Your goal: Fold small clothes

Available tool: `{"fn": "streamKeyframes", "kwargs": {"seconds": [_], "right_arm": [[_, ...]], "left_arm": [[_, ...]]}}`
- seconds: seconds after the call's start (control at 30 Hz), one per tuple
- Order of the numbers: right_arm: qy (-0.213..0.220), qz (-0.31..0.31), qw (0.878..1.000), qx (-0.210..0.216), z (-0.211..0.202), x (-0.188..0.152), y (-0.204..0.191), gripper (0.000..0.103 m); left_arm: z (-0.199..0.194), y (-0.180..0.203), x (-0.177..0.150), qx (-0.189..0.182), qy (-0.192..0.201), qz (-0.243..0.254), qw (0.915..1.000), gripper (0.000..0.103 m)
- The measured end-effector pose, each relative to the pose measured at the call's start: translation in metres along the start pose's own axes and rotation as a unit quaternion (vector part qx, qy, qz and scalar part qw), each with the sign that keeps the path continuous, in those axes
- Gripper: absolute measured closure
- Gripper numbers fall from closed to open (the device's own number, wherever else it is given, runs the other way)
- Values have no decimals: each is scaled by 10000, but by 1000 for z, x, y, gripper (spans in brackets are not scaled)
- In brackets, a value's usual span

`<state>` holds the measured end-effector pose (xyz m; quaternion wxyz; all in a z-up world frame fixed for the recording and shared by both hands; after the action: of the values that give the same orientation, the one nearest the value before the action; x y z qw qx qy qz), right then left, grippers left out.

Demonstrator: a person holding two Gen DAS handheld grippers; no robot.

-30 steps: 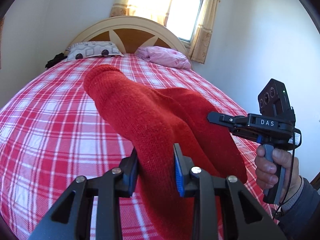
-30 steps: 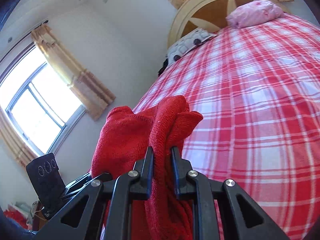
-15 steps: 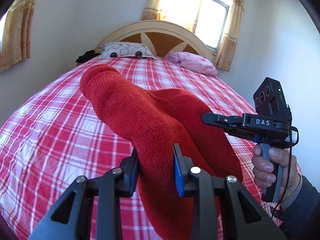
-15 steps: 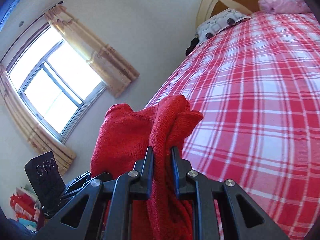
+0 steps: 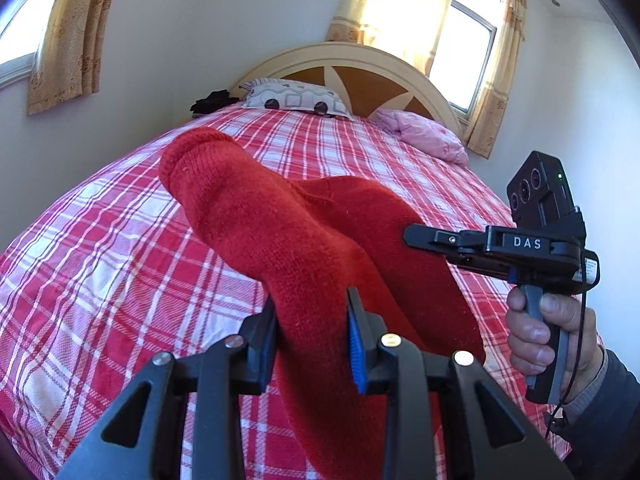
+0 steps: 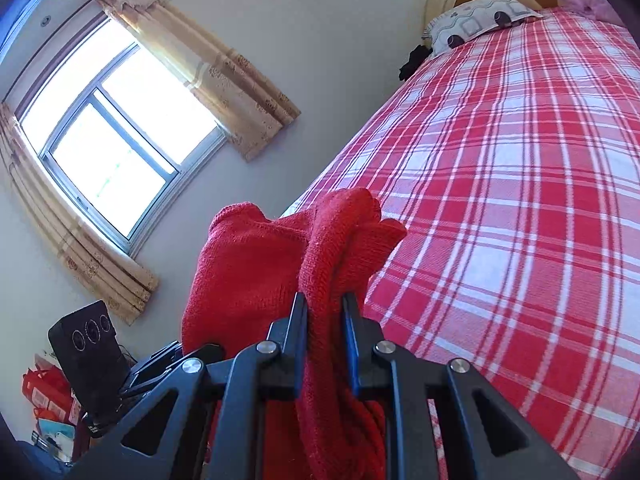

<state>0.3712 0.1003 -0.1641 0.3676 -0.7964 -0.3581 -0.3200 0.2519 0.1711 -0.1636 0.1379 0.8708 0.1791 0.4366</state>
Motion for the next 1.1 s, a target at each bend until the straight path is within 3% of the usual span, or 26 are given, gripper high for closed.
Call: {"fn": "streamKeyframes", "kwargs": {"seconds": [0.4, 0.83, 0.93, 0.97, 1.03, 1.1], "right_arm": [[-416, 155, 9990, 69, 54, -13, 9, 87], [-625, 254, 9974, -252, 70, -23, 39, 87], [-739, 200, 9966, -291, 71, -33, 41, 84], [-766, 172, 9965, -295, 71, -35, 41, 79], [-848, 30, 9956, -398, 67, -42, 38, 66], [-892, -211, 9948, -435, 58, -48, 29, 62]], "left_arm": [[15, -41, -12, 110, -298, -436, 9985, 72], [33, -67, -24, 261, -511, -597, 9966, 69], [36, -76, -32, 345, -527, -711, 9955, 60], [34, -76, -34, 329, -519, -748, 9953, 60], [31, -76, -34, 342, -477, -776, 9953, 48], [27, -70, -38, 303, -496, -744, 9955, 45]]}}
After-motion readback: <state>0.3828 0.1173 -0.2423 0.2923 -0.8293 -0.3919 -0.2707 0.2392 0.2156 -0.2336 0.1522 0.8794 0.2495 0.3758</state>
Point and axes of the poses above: each gripper's, at about its wrist camera, not at the fingertips, and z roughly the way its jaws point, y to its right, x to its top, the point moved 9 cm from there along z, roughly the way its jaws point, and after that the axes turned 11 degrees about -z, right-handed, at the moved point
